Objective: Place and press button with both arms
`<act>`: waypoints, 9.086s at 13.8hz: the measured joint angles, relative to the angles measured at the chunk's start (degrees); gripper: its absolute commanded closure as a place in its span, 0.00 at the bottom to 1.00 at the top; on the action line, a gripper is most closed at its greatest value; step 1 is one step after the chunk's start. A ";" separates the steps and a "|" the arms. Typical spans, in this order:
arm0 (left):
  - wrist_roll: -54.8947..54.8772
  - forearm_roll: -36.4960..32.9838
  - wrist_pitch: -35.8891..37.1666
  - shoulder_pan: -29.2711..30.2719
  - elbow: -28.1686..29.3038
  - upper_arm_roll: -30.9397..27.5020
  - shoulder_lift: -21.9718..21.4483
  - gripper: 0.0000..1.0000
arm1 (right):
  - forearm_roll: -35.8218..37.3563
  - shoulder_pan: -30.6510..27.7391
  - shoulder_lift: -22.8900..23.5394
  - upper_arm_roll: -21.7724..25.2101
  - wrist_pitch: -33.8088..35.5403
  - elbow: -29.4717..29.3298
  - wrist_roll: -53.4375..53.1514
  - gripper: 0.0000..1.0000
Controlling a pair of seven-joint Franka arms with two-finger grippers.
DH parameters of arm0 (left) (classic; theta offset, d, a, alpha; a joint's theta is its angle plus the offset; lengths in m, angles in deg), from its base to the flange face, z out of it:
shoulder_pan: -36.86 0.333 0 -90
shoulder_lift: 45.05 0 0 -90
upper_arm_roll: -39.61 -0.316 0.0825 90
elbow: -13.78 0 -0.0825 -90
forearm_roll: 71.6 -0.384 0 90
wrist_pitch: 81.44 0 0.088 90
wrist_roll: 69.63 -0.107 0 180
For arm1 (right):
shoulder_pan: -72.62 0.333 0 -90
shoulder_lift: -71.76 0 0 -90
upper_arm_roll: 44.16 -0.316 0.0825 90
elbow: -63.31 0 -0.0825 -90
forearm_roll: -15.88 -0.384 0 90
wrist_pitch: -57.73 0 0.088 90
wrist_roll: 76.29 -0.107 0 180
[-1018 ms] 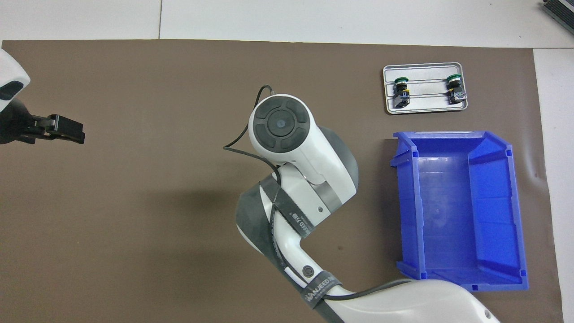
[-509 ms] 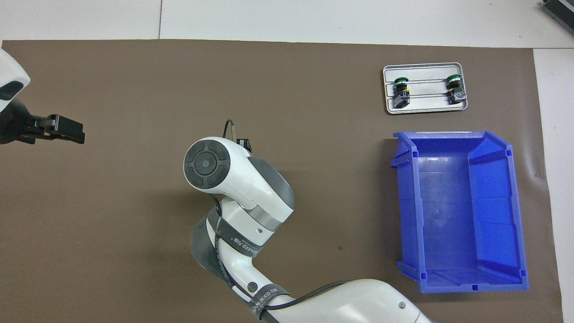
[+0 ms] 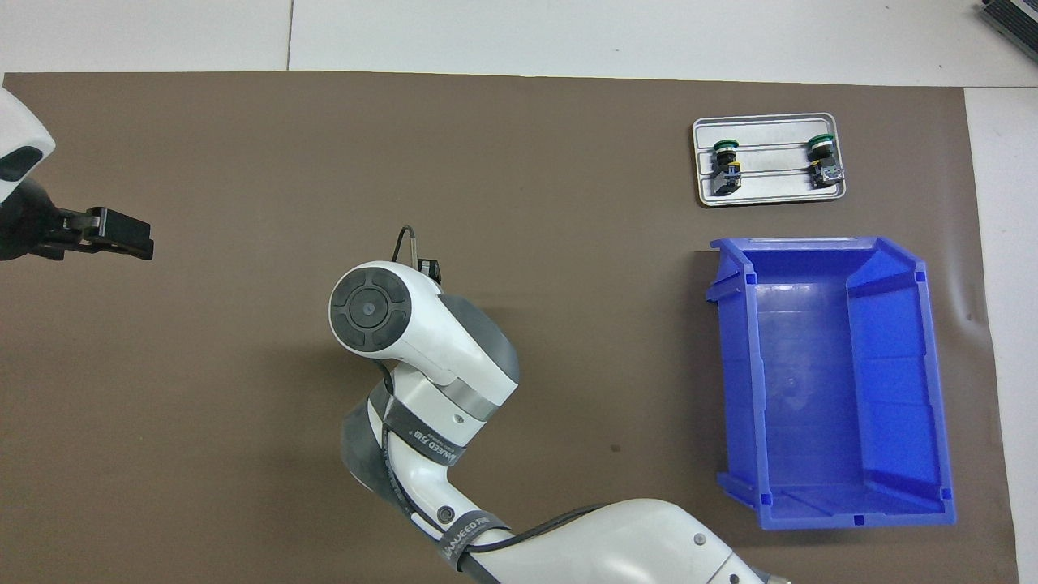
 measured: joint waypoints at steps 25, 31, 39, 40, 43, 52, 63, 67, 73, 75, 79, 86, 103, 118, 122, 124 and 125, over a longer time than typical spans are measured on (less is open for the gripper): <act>-51.34 3.06 -22.58 -23.41 10.96 1.96 8.73 0.00 | -4.44 -13.89 -22.29 0.15 3.59 15.98 26.03 0.03; -51.36 -0.23 -27.59 -27.43 15.47 1.89 11.76 0.00 | -4.50 -23.41 -28.60 0.16 9.85 16.49 48.51 0.03; -49.77 -0.23 -35.21 -27.73 20.25 1.91 14.26 0.00 | -4.53 -33.44 -33.81 0.17 16.35 17.18 92.06 0.02; -49.37 -0.23 -36.48 -27.75 21.08 1.92 14.28 0.00 | -4.53 -34.65 -34.12 0.21 16.89 17.19 98.41 0.02; -47.98 -0.23 -41.86 -28.32 24.53 2.00 14.48 0.00 | -4.50 -38.33 -35.05 0.38 18.23 17.19 112.27 0.02; -46.05 -0.23 -44.90 -29.54 25.66 2.05 14.87 0.11 | -2.17 -41.77 -37.55 0.56 23.90 14.35 137.26 0.02; -45.96 -0.23 -45.14 -29.98 25.53 1.92 14.61 0.81 | -0.67 -42.34 -37.63 0.36 25.61 13.98 135.89 0.00; -45.95 -0.23 -45.24 -29.91 25.48 1.40 14.64 0.93 | -3.30 -45.79 -38.66 0.43 25.93 14.89 136.23 0.00; -45.95 -1.68 -35.45 -29.53 19.73 0.16 14.83 0.95 | -3.49 -45.75 -39.00 -0.40 25.90 14.22 136.25 0.01; -45.93 -5.41 -28.41 -28.38 15.87 0.11 14.84 0.96 | -3.54 -45.75 -38.99 -0.53 26.41 14.25 136.25 0.01; -46.11 -7.43 -25.68 -26.59 14.18 0.04 15.14 0.96 | -3.58 -45.73 -38.99 -0.59 27.47 14.33 136.29 0.00; -46.05 -5.91 -25.52 -24.72 12.17 0.08 15.41 0.98 | -3.66 -44.46 -38.99 -0.81 27.76 14.52 136.33 0.00; -87.72 61.29 -32.04 -10.01 19.54 -0.02 12.49 0.98 | -3.66 -44.48 -39.00 -0.76 27.78 14.54 136.33 0.00; -124.12 87.34 -17.23 -0.99 41.09 0.07 6.24 0.97 | -3.66 -44.48 -39.00 -0.76 27.78 14.54 136.33 0.00; -127.05 91.36 -14.19 -0.70 42.05 0.21 6.40 0.97 | -3.66 -44.48 -39.00 -0.76 27.78 14.54 136.33 0.00; -128.48 94.21 -12.46 -0.70 42.41 0.42 6.96 0.97 | -3.66 -44.48 -39.00 -0.76 27.78 14.56 136.33 0.00; -128.72 95.46 -12.35 -0.70 42.41 0.54 7.25 0.98 | -3.66 -44.48 -39.00 -0.76 27.78 14.55 136.33 0.00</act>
